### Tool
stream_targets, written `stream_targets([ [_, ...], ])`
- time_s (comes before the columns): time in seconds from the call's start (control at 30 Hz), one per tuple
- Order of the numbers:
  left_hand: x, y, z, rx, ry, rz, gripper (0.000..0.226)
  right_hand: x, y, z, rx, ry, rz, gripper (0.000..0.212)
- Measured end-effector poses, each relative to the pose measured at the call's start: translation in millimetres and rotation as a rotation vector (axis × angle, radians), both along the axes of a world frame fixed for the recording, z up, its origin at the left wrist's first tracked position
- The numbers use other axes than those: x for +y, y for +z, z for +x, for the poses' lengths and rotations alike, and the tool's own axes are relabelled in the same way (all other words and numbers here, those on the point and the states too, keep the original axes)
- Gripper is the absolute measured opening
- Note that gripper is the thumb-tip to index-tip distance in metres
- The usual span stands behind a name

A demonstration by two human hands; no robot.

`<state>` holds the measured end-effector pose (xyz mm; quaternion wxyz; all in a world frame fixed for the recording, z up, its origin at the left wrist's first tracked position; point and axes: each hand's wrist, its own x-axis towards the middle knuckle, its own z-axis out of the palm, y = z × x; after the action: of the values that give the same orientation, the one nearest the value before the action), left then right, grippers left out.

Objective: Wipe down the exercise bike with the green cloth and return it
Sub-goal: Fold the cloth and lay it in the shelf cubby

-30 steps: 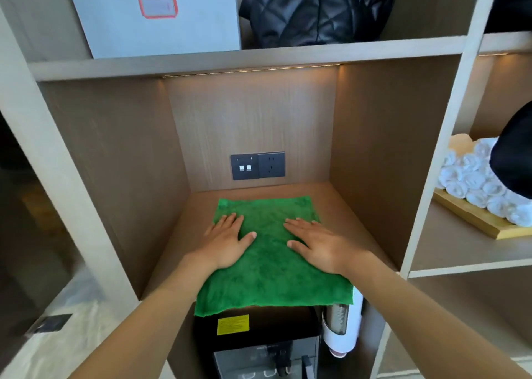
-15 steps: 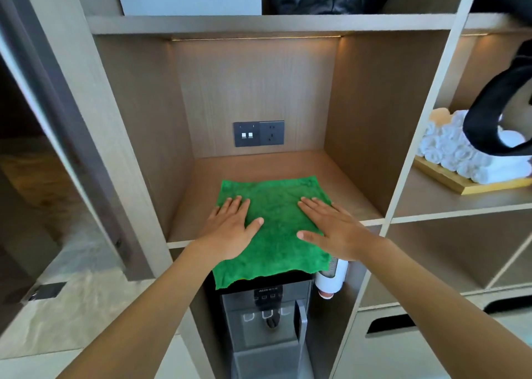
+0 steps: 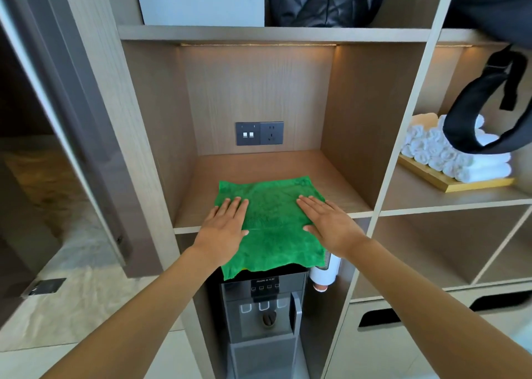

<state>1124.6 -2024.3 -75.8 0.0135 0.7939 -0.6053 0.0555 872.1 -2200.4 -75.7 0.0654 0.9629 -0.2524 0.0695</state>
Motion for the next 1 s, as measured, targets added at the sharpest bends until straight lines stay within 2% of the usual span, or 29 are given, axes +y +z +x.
stream_targets([
  [0.2,7.9,11.5,-0.6,0.021,-0.024,-0.001,0.077,10.0,0.5,-4.5,-0.207,0.039,-0.043,0.059],
  [0.27,19.6,18.4,-1.3,-0.014,-0.086,-0.173,0.073,14.6,7.5,-13.9,-0.268,0.085,-0.086,0.062],
  [0.33,37.5,26.8,-4.9,-0.192,-0.173,-0.387,0.048,18.4,17.8,-24.8,-0.282,0.072,-0.102,0.059],
  [0.37,44.9,28.0,-3.1,-0.208,-0.192,-0.491,0.039,20.2,25.0,-30.1,-0.301,0.048,-0.078,0.053],
  [0.43,57.4,31.4,-1.0,-0.010,-0.178,-0.654,0.022,26.1,39.2,-40.2,-0.433,0.044,0.020,0.035],
  [0.53,67.8,41.8,0.0,0.375,-0.089,-0.736,0.011,34.0,58.5,-50.3,-0.655,0.095,0.160,0.014],
  [0.63,71.4,57.2,2.3,0.654,-0.080,-0.767,0.010,31.3,75.4,-56.3,-0.755,0.054,0.423,0.004],
  [0.7,73.5,67.6,7.0,0.815,-0.117,-0.790,0.007,24.8,84.3,-60.2,-0.888,0.080,0.650,0.006],
  [0.77,73.3,76.6,13.6,0.906,-0.148,-0.791,0.012,15.4,91.4,-60.5,-0.993,0.129,0.780,0.013],
  [0.83,63.3,82.0,21.3,0.934,-0.129,-0.768,0.019,-0.3,96.3,-53.5,-0.994,0.134,0.844,0.018],
  [0.93,27.7,82.8,33.9,0.951,-0.027,-0.738,0.014,-33.5,92.8,-27.4,-0.937,0.013,0.933,0.013],
  [1.0,-1.3,80.8,40.5,0.926,0.095,-0.698,0.008,-53.7,89.1,-3.7,-0.899,-0.092,0.905,0.012],
])
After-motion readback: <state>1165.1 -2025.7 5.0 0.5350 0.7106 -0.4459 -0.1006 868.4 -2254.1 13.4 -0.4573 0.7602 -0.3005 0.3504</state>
